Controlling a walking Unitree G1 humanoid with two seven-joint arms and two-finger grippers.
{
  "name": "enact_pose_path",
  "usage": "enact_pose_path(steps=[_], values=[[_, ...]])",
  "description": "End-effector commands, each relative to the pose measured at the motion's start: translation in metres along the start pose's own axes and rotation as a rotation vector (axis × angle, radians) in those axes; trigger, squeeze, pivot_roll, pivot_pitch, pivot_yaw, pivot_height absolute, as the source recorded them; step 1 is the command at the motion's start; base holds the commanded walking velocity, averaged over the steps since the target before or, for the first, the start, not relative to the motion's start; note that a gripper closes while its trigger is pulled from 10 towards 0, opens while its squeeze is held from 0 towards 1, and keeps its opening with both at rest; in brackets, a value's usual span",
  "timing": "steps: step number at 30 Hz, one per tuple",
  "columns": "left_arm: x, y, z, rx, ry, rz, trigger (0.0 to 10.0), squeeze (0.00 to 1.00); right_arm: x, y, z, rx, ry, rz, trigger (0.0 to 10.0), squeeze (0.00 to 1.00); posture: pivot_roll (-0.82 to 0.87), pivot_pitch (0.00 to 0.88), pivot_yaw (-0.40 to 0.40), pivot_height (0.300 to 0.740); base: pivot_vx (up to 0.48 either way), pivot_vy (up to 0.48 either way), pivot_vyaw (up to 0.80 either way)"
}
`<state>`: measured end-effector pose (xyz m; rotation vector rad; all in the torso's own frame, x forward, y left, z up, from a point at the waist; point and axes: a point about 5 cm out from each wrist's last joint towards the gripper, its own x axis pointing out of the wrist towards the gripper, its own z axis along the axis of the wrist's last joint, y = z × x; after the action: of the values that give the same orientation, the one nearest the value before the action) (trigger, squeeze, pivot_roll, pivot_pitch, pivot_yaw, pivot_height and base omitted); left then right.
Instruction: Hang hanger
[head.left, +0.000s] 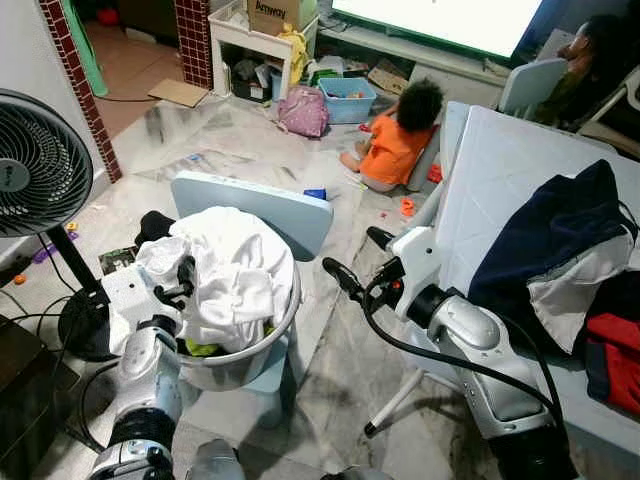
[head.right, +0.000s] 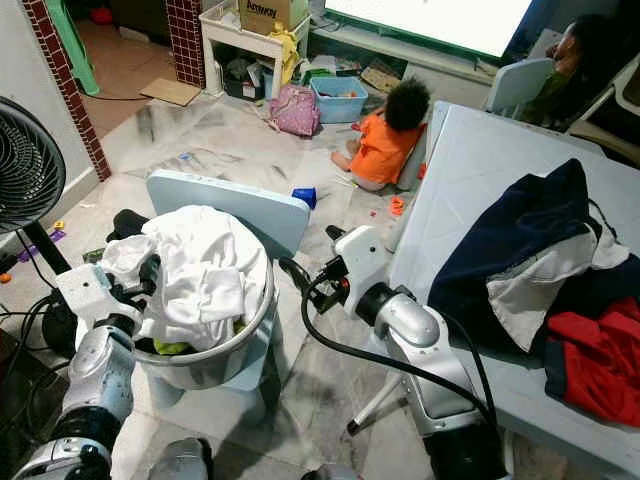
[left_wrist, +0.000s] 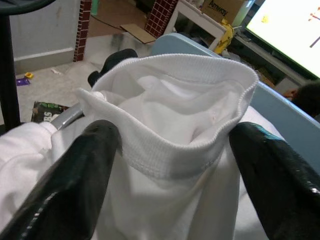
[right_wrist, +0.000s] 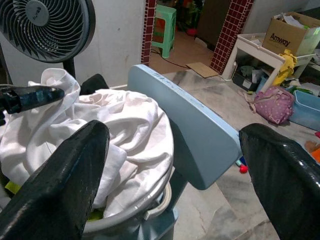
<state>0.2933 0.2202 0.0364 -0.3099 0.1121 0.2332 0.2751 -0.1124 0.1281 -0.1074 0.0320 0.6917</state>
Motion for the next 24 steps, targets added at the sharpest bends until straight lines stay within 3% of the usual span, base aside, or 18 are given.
enact_pose_path(steps=[1, 24], values=[[0.0016, -0.0011, -0.0001, 0.000, 0.003, -0.003, 0.0, 0.00, -0.0038, -0.0032, 0.0034, -0.015, -0.003, -0.007, 10.0, 0.00, -0.02, 0.046, -0.135, 0.740, 0.000, 0.000, 0.00], [0.0038, -0.0045, 0.0001, 0.022, -0.012, -0.013, 0.0, 0.00, -0.0037, -0.0060, 0.0033, -0.026, -0.003, -0.017, 10.0, 0.00, -0.03, 0.035, -0.131, 0.740, 0.000, 0.000, 0.00]])
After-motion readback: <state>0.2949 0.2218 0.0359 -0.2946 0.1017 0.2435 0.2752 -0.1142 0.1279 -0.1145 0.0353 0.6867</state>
